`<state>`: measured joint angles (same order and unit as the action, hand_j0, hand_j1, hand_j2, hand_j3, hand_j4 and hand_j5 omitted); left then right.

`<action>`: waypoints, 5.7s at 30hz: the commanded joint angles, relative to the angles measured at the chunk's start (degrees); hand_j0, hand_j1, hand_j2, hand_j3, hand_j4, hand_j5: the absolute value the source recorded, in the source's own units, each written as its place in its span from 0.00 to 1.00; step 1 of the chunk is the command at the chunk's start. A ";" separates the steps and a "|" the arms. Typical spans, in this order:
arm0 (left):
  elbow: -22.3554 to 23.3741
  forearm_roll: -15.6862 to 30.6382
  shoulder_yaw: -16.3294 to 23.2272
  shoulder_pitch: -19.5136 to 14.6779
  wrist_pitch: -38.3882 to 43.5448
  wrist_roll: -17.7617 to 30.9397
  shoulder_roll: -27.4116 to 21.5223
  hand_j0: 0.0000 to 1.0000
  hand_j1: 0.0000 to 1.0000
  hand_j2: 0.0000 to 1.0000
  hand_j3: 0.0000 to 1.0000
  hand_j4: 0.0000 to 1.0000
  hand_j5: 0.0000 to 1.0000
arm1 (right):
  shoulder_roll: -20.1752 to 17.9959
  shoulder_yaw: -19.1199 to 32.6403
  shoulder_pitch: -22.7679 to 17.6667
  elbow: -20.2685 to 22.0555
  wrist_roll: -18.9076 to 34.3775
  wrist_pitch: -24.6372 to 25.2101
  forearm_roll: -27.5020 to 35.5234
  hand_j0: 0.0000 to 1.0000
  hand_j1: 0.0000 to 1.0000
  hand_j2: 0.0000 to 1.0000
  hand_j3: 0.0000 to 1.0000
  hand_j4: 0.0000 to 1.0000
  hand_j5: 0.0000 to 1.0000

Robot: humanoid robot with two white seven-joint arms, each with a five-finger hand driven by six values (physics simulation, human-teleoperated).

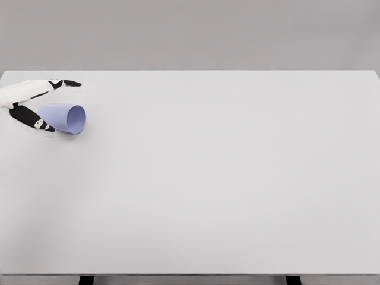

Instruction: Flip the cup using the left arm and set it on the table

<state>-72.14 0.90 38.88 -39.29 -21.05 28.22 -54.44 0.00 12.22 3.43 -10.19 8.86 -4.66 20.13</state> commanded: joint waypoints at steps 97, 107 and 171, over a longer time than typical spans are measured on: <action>9.21 62.21 9.55 4.13 12.00 -0.89 18.41 0.52 0.52 0.52 0.52 0.52 0.52 | 0.00 0.00 0.00 0.00 0.01 0.00 0.00 1.00 1.00 1.00 1.00 1.00 1.00; 8.95 61.95 9.55 4.13 12.00 -1.06 18.23 0.92 0.92 0.92 0.92 0.92 0.92 | 0.00 0.00 0.00 0.00 0.01 0.00 0.00 1.00 1.00 1.00 1.00 1.00 1.00; -4.58 64.76 -2.84 9.93 11.65 6.78 -1.01 1.00 1.00 1.00 1.00 1.00 1.00 | 0.00 0.00 0.00 0.00 0.01 0.00 0.00 1.00 1.00 1.00 1.00 1.00 1.00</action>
<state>-73.49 64.46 37.75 -29.36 -9.38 34.41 -53.03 0.00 12.22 3.43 -10.19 8.86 -4.66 20.13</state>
